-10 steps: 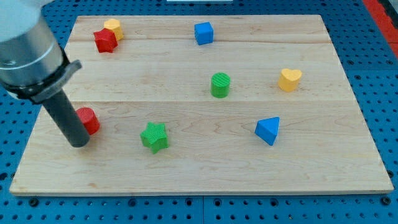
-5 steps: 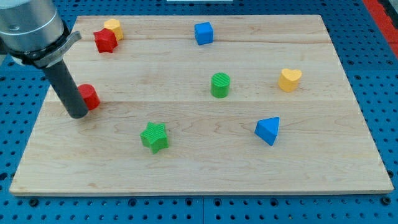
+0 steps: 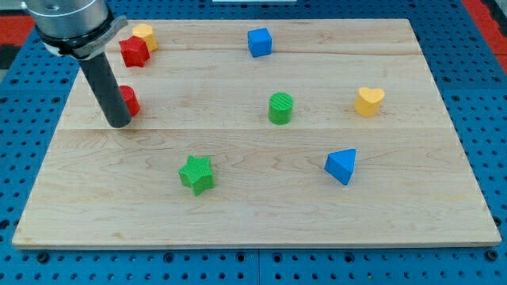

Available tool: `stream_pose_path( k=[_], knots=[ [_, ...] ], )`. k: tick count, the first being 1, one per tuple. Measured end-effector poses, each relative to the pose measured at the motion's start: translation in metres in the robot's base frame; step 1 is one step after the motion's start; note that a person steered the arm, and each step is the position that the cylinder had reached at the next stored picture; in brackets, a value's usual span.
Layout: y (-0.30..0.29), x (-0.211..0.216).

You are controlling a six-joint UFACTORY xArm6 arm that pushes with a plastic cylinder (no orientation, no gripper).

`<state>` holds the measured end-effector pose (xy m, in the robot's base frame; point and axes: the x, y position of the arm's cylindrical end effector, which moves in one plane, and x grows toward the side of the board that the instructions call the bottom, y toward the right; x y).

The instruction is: Slide red circle below red star

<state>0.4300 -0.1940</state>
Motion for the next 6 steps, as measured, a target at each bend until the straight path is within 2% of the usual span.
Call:
stream_pose_path(
  k=[1, 4, 6],
  knots=[
    [0.002, -0.003],
    [-0.012, -0.046],
    [0.004, -0.050]
  ],
)
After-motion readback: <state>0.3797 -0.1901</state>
